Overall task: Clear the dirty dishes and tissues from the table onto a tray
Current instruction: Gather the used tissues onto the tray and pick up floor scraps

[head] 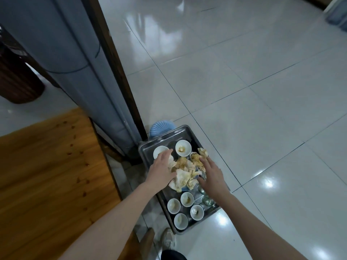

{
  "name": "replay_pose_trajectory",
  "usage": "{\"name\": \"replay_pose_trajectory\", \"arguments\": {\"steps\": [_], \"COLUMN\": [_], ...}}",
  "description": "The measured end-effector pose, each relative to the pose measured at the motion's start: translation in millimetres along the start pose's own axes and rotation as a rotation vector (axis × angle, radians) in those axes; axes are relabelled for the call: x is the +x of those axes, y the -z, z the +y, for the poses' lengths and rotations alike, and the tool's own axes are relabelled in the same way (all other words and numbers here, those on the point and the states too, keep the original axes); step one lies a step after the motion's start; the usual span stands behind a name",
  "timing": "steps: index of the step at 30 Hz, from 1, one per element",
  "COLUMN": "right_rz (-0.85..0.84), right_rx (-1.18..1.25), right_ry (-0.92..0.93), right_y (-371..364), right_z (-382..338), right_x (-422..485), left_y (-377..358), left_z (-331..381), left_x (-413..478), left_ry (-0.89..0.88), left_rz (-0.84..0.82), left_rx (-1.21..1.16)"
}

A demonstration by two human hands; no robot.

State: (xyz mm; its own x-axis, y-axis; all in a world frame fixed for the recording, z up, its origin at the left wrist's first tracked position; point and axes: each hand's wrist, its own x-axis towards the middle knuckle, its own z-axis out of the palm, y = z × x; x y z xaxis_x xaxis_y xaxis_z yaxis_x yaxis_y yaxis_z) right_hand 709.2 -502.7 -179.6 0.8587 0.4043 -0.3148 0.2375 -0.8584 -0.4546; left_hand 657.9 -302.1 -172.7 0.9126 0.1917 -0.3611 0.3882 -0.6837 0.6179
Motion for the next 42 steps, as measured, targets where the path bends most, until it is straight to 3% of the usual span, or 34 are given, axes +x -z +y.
{"name": "replay_pose_trajectory", "arguments": {"steps": [14,21,42], "right_rz": [0.115,0.051,-0.233], "right_rx": [-0.016,-0.069,-0.112], "right_ry": [0.216,0.295,0.756], "right_y": [-22,-55,-231], "right_z": [-92,-167,-400], "right_x": [-28,-63,-186], "left_y": [55,93,149], "left_z": [-70,-132,-340], "left_x": [-79,-157,-428], "left_ry": [0.09,0.121,0.582], "left_rz": [0.232,0.317,0.523], "left_rx": [0.024,0.036,-0.08]}}
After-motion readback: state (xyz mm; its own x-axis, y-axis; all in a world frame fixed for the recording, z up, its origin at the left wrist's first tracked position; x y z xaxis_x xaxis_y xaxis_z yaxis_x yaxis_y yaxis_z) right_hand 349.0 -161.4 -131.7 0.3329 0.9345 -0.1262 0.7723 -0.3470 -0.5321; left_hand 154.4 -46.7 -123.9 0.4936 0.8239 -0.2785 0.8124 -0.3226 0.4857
